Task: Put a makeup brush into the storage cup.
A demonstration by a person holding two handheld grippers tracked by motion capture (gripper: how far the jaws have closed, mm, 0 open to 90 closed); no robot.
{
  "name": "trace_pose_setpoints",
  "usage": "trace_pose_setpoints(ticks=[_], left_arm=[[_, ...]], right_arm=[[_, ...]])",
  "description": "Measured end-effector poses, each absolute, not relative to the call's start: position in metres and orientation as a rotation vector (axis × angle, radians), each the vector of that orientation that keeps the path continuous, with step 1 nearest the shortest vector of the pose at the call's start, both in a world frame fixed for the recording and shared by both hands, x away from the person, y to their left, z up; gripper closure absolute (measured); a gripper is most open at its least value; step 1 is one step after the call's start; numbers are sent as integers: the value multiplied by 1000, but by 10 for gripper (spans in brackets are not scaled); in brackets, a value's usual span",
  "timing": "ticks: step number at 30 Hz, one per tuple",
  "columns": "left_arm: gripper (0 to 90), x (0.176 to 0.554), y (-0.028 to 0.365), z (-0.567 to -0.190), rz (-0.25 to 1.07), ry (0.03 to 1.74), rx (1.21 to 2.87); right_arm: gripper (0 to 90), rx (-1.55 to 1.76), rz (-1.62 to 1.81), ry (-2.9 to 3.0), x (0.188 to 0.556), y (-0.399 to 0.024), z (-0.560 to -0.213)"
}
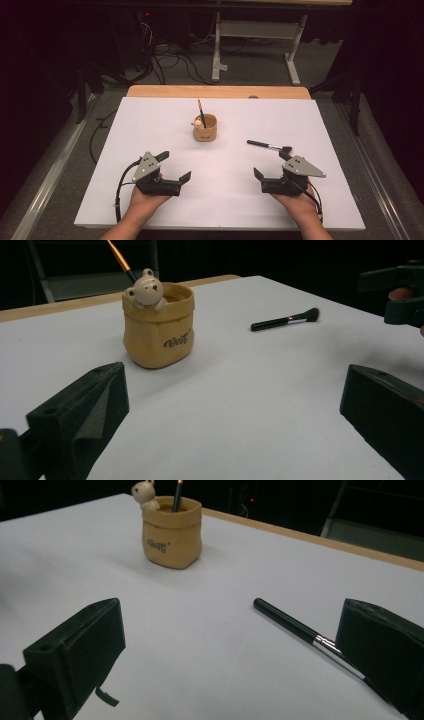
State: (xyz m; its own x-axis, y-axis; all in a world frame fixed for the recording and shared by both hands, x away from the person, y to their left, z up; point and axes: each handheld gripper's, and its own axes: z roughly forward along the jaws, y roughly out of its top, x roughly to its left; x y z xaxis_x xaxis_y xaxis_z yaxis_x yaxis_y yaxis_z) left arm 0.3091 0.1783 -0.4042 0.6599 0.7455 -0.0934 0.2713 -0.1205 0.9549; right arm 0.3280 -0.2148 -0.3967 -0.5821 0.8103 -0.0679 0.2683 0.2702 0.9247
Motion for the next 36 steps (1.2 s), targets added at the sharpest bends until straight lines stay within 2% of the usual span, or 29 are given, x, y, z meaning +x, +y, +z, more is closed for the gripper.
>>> trace_pose_setpoints(ticks=[36], left_arm=[[5,310,181,-407,520,828,1705]], right_arm=[[10,1180,982,2162,346,-226,-430]])
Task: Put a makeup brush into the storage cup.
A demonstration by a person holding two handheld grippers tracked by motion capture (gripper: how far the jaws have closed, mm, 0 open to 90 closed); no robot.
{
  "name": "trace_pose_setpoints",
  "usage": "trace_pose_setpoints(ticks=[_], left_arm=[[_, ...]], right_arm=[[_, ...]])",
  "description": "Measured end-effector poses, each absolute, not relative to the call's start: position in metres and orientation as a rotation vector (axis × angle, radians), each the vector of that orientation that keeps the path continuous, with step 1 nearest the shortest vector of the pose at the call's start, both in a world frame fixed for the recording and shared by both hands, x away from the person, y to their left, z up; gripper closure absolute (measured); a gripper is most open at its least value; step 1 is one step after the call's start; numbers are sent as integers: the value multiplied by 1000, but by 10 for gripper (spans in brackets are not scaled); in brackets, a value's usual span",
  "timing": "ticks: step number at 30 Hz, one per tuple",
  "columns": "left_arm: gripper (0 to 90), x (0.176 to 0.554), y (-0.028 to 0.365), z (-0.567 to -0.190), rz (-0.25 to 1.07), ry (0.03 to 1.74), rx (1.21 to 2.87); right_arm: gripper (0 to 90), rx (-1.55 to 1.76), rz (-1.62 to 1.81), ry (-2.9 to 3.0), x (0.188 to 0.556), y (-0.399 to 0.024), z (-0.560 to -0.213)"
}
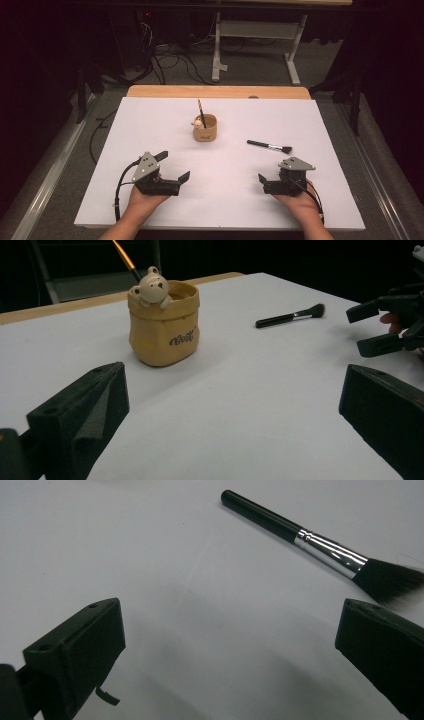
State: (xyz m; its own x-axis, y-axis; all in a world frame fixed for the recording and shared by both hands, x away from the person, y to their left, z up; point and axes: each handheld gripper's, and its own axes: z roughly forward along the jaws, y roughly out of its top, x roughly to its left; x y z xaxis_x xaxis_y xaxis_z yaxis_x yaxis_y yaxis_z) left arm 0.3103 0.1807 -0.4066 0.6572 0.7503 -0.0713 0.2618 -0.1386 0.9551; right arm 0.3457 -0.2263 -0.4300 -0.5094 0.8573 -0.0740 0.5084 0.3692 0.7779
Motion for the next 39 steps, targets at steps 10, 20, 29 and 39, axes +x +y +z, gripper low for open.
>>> trace_pose_setpoints(ticks=[10,20,29,39], left_arm=[[7,311,180,-407,513,824,1702],[7,311,181,-407,510,828,1699],[7,310,181,-407,502,824,1700],[8,310,181,-406,498,821,1698]], right_arm=[[10,1199,932,2203,349,-224,-427],[11,1212,819,2324,353,-225,-418],[19,1208,712,2435,356,-228,-407],[31,1196,586,2541,357,-230,-394]])
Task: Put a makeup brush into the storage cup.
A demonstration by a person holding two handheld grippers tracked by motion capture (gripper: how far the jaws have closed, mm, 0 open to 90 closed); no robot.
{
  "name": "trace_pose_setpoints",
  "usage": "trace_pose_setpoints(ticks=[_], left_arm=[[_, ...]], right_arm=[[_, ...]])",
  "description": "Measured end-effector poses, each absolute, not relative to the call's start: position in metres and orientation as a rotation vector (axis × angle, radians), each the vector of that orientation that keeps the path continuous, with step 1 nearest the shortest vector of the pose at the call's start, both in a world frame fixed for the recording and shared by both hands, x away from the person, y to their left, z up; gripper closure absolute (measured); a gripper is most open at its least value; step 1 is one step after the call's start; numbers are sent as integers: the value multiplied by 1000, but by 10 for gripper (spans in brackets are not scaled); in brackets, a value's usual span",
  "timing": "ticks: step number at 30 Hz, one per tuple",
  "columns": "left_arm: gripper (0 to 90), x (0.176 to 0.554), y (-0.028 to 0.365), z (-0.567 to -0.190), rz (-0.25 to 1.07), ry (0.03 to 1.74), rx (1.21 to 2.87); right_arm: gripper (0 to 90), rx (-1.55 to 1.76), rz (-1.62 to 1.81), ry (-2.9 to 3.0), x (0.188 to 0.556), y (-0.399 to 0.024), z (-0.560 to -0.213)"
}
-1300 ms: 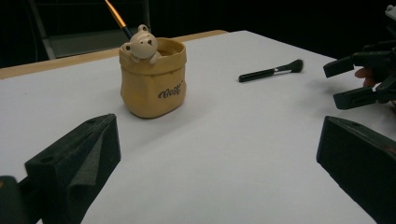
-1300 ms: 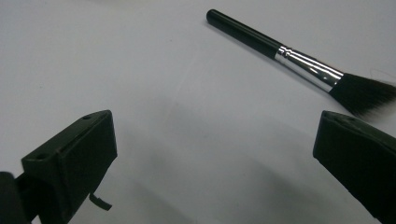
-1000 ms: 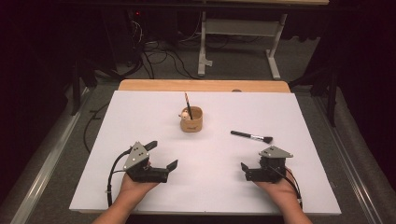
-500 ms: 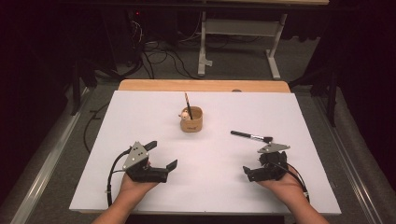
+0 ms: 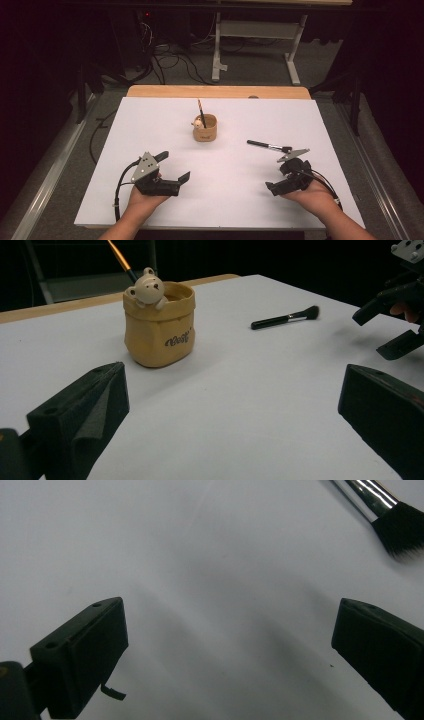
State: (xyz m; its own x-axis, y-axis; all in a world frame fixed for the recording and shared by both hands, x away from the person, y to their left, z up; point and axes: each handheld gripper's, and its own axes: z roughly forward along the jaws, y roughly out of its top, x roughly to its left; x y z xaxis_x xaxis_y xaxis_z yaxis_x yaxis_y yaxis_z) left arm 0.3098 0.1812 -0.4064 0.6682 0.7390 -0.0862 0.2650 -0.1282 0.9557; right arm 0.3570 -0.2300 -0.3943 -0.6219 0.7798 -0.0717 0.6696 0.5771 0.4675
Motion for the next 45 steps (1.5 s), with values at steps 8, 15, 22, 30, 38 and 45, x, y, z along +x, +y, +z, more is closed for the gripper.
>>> trace_pose_setpoints(ticks=[8,15,22,30,38,45], left_arm=[[8,310,181,-406,496,819,1697],[8,309,182,-406,494,817,1696],[9,310,181,-406,494,814,1698],[9,310,182,-406,492,815,1698],[9,310,182,-406,489,817,1695],[10,310,183,-406,488,820,1691]], right_arm=[[35,1137,474,2612,358,-226,-392],[44,1126,415,2660,360,-222,-391],[55,1119,330,2685,363,-219,-390],[94,1069,299,2721,376,-221,-382],[121,1037,262,2727,394,-222,-370],[161,1020,244,2723,412,-219,-364]])
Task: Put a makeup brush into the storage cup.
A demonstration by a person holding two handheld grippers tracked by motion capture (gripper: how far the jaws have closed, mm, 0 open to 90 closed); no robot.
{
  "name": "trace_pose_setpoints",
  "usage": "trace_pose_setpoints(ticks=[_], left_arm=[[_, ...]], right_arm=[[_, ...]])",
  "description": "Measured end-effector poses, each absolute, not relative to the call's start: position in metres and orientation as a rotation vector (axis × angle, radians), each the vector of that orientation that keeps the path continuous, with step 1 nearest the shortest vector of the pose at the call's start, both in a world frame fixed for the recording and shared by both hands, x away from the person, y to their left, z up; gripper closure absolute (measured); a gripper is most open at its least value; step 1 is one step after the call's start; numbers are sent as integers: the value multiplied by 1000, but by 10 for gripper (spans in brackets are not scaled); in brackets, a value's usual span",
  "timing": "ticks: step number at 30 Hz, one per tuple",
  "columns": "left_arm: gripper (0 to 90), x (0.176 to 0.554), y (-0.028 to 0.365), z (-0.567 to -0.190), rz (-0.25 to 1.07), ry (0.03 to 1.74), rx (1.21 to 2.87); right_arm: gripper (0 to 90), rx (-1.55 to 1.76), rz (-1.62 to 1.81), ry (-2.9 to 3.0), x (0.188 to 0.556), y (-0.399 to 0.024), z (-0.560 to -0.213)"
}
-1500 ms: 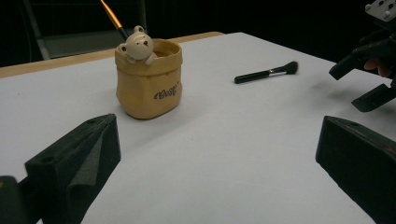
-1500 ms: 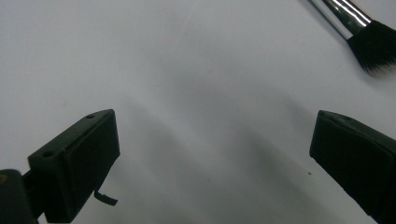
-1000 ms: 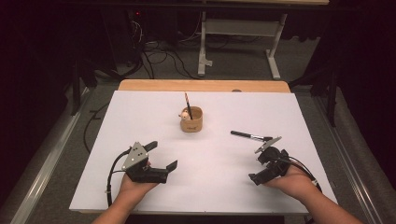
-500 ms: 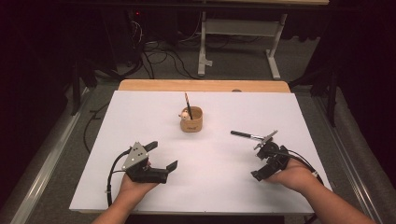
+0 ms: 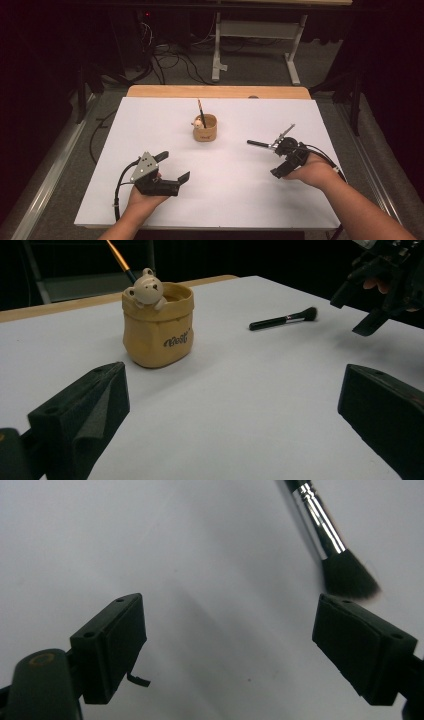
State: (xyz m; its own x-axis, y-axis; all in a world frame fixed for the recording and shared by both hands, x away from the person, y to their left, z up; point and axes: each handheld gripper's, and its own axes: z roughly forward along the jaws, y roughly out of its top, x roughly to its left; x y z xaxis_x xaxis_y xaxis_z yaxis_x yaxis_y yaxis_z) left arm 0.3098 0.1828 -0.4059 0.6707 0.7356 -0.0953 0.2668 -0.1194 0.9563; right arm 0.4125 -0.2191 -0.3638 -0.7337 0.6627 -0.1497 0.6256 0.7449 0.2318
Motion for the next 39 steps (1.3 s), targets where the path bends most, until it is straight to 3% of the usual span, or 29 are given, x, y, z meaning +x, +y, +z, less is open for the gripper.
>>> trace_pose_setpoints(ticks=[22,39], left_arm=[[12,311,187,-405,491,831,1675],[12,312,188,-406,490,837,1681]], right_arm=[[236,936,236,2762,463,-209,-357],[377,941,223,2794,488,-213,-372]])
